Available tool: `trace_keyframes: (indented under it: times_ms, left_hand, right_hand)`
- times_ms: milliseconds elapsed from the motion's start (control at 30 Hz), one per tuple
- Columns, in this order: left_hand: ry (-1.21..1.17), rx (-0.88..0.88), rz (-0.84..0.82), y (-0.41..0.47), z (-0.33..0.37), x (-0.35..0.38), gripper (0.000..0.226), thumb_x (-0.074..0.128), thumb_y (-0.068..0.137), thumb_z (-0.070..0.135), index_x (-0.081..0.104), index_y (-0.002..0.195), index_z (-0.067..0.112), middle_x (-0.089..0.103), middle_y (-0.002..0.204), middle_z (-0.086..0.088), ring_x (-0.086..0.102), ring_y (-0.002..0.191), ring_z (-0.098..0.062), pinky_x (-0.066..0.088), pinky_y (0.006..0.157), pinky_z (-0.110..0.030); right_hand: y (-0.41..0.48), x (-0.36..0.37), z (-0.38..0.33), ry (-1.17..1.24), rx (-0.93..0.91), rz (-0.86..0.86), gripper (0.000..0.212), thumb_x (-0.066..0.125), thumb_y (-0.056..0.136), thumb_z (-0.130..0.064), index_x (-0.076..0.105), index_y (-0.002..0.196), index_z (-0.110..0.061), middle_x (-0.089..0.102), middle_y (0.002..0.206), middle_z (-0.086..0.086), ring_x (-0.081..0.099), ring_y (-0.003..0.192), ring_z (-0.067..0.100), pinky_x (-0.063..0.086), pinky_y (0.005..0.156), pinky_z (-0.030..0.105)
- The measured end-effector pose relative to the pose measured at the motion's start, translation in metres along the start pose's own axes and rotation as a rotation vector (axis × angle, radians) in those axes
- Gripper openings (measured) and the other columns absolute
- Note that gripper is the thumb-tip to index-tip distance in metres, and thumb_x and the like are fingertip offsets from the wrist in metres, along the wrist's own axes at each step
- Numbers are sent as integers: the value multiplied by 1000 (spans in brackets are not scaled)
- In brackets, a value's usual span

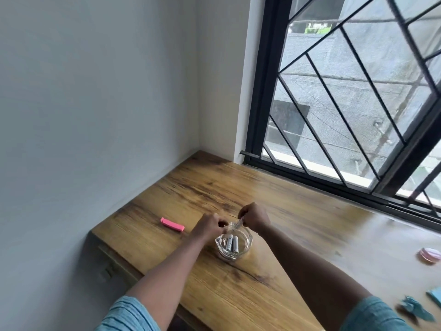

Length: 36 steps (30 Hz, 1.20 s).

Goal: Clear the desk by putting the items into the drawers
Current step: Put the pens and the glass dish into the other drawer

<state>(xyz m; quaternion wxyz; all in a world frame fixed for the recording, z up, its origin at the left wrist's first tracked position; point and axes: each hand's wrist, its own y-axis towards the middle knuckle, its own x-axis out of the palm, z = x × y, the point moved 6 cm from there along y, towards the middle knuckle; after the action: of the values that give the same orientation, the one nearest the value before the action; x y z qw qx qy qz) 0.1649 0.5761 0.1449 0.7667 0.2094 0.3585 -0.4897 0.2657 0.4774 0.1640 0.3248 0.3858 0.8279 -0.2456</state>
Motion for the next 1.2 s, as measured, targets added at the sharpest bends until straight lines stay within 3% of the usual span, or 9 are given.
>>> trace_keyframes:
  times_ms: [67, 200, 367, 533, 833, 1000, 1067, 1133, 1200]
  left_hand:
    - [-7, -22, 17, -7, -4, 0, 33, 71, 83, 22, 68, 113, 8, 71, 111, -6, 67, 100, -14, 49, 83, -15]
    - [17, -47, 62, -19, -13, -4, 30, 66, 86, 18, 67, 114, 8, 70, 113, -6, 66, 103, -14, 47, 83, -12]
    - [46, -60, 147, -35, -25, -15, 25, 61, 86, 16, 72, 107, 8, 71, 109, -9, 65, 102, -20, 50, 91, -27]
    - [-19, -169, 391, -64, -54, -33, 22, 58, 88, 16, 73, 102, 8, 72, 103, -10, 66, 98, -23, 48, 85, -28]
    - [-18, -260, 638, -116, -97, -48, 26, 51, 95, 20, 70, 109, 9, 72, 103, -10, 64, 94, -24, 43, 72, -26]
    - [-155, -301, 731, -149, -109, -40, 29, 46, 97, 17, 65, 114, 4, 68, 109, -16, 61, 99, -30, 47, 78, -35]
    - [-178, -292, 744, -165, -114, -34, 27, 48, 96, 14, 62, 117, 3, 66, 111, -18, 60, 100, -32, 47, 77, -36]
    - [-175, -291, 713, -185, -119, -23, 28, 49, 95, 15, 57, 120, 4, 65, 110, -18, 59, 99, -33, 45, 75, -36]
    - [-187, -313, 669, -210, -124, -7, 30, 50, 95, 15, 53, 122, 3, 65, 104, -17, 58, 98, -34, 45, 78, -40]
  right_hand:
    - [-5, 3, -5, -112, -61, -40, 27, 49, 86, 8, 73, 92, -1, 69, 84, 9, 57, 71, 15, 45, 52, 17]
    - [-9, 15, -7, -225, -116, -101, 27, 46, 89, 6, 72, 92, 1, 71, 98, 17, 69, 83, 25, 55, 72, 29]
    - [-18, 31, -14, -393, -162, -162, 29, 44, 91, -1, 67, 109, 4, 67, 114, 19, 62, 108, 31, 47, 90, 33]
    - [-22, 47, -11, -533, -118, -149, 25, 50, 90, -1, 65, 108, 7, 65, 112, 24, 64, 105, 31, 51, 83, 33]
    - [-56, 42, -5, -461, 10, 150, 29, 43, 86, -1, 66, 103, 2, 65, 107, 26, 63, 98, 40, 46, 68, 37]
    - [-106, 57, -18, -505, -163, 316, 29, 39, 86, -5, 63, 102, -4, 63, 110, 16, 62, 98, 35, 49, 71, 36]
    - [-130, 66, -22, -450, -234, 367, 34, 34, 80, -7, 64, 94, 1, 65, 100, 19, 63, 89, 37, 51, 65, 38]
    - [-159, 78, -22, -439, -277, 413, 23, 46, 71, 1, 65, 85, 2, 65, 87, 19, 65, 81, 37, 53, 61, 38]
    - [-189, 92, -18, -466, -321, 463, 16, 62, 68, 7, 66, 82, 0, 67, 86, 16, 66, 85, 34, 56, 66, 36]
